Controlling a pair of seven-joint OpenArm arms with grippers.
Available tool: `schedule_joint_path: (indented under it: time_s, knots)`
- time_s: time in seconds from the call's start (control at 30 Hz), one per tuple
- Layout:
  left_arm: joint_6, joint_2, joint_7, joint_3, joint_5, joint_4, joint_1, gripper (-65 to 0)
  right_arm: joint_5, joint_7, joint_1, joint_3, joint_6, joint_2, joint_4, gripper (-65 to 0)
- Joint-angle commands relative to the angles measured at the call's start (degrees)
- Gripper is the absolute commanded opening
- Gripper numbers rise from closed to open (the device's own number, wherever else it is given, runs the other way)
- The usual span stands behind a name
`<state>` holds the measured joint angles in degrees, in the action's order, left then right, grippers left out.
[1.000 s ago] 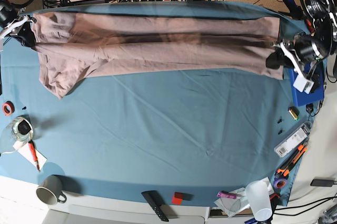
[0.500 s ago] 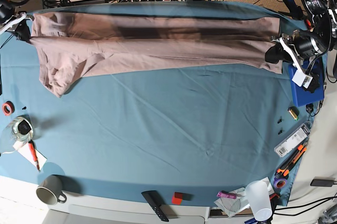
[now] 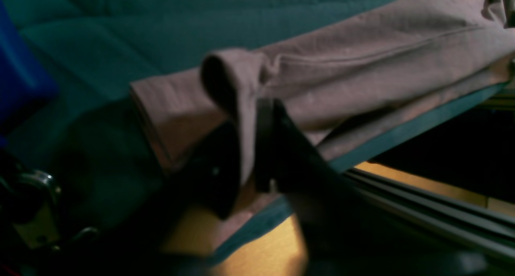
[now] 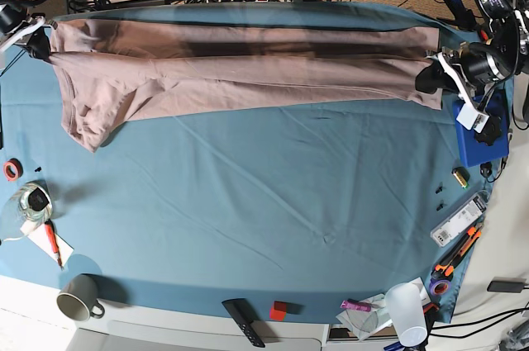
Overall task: Fold the T-shirt properly
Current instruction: 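Release the fold and regrasp the shirt end with the left gripper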
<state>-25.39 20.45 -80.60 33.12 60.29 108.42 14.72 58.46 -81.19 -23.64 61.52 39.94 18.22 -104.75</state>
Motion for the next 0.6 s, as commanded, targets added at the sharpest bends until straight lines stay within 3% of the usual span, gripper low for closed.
schedule_joint_path:
  time_s: [0.0, 0.07, 0.13, 0.33, 0.57]
  knots:
    - [-0.2, 0.8, 0.6, 0.4, 1.1, 0.9, -0.2, -50.0, 0.6, 1.2, -0.2, 0.8, -0.1, 1.4, -0.9, -56.6]
    - [-0.2, 0.8, 0.6, 0.4, 1.1, 0.9, -0.1, -37.5, 0.6, 1.2, -0.4, 0.8, -0.1, 1.5, -0.9, -51.1]
    - [-0.2, 0.8, 0.6, 0.4, 1.1, 0.9, 0.1, -31.9, 0.5, 1.2, -0.5, 0.8, -0.1, 1.5, -0.9, -50.4]
    - [-0.2, 0.7, 0.6, 0.4, 0.7, 0.9, 2.3, -31.7, 0.6, 1.2, -0.5, 0.8, -0.1, 1.5, -0.9, -50.4]
    - [1.5, -2.1, 3.2, 0.4, -5.3, -1.2, 3.1, -31.7, 0.6, 1.2, -0.5, 0.8, -0.1, 1.5, -0.9, -50.4]
